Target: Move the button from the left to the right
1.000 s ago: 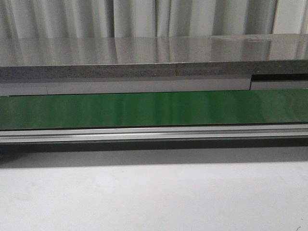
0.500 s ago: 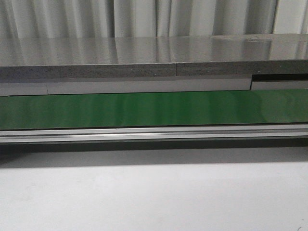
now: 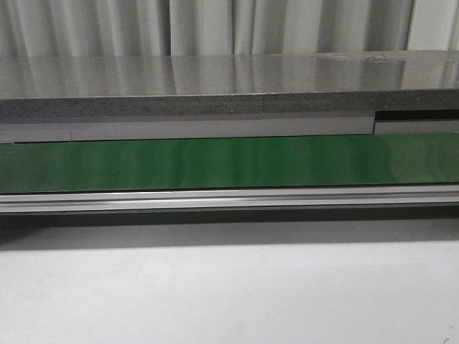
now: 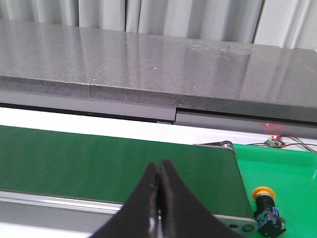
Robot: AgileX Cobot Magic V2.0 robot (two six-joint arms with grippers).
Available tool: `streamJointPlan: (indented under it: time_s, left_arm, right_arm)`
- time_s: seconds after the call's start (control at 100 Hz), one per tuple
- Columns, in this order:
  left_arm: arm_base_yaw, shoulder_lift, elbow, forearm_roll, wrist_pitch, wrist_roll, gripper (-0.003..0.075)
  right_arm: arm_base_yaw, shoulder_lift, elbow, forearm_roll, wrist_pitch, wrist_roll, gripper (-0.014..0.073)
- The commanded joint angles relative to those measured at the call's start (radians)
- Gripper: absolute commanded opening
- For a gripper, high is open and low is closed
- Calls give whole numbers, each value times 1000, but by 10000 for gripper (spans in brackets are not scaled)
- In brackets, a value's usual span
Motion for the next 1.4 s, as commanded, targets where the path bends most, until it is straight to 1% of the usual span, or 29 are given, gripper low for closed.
streamJointPlan:
  time_s: [0.0, 0.59, 0.65, 0.79, 0.92, 1.03, 1.18, 1.34, 1.39]
  left_arm:
    - [-7, 7, -28, -11, -79, -6, -21]
    - [-7, 7, -28, -11, -79, -6, -21]
    - [-7, 7, -28, -11, -79, -6, -21]
    - [-7, 7, -28, -11, -79, -6, -21]
    - [-7, 7, -28, -11, -79, -6, -21]
    - [-7, 7, -28, -11, -79, -6, -21]
    - [-7, 7, -28, -11, -79, -6, -21]
    - [-7, 7, -28, -11, -79, -6, -21]
    - [-7, 7, -28, -11, -79, -6, -21]
  right_arm:
    - [1, 9, -25, 8, -72, -11, -68]
    - [1, 9, -15, 11, -76, -11, -68]
    - [1, 5, -2, 14, -82, 8, -68]
    - [1, -41, 51, -11, -103, 85, -68]
    - [1, -110, 129, -51, -155, 142, -68]
    - [1, -170, 205, -61, -213, 156, -68]
    - [1, -264, 292, -63, -240, 160, -68]
    - [1, -263, 354, -66, -286, 167, -68]
    - [1, -263, 352, -66, -279, 167, -68]
